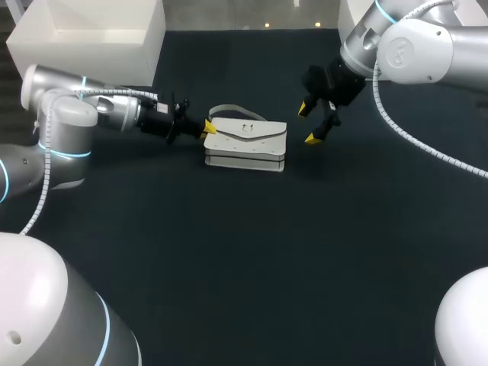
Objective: Pick up the bag, open it, inspect its contents, close it, and place it on the opposite side
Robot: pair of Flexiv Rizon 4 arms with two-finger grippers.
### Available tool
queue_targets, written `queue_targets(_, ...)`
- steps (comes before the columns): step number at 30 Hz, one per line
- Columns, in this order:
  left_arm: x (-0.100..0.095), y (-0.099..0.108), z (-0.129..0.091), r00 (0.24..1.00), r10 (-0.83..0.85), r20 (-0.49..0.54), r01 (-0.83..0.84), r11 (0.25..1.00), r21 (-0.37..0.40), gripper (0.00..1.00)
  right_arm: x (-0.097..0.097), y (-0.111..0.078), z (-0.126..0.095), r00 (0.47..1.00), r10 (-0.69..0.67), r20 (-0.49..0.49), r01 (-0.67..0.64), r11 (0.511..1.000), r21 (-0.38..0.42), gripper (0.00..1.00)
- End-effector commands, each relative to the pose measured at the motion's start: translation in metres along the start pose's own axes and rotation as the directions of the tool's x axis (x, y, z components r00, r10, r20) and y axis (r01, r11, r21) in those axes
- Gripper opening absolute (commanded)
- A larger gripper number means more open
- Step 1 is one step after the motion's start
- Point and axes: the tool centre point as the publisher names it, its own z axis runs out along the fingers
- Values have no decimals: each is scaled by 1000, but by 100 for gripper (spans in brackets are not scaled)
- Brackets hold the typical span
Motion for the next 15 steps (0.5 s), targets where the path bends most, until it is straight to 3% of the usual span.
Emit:
queue_targets(1, -3, 4, -4, 1000, -1, -5, 2, 1000, 19, 0, -1, 0, 0, 1000, 0, -2, 0, 1000, -1, 100)
queue_targets(15, -2, 3, 4, 1000, 1, -15, -1, 1000, 28, 0, -1, 0, 0, 1000, 0, -2, 0, 1000, -1, 100)
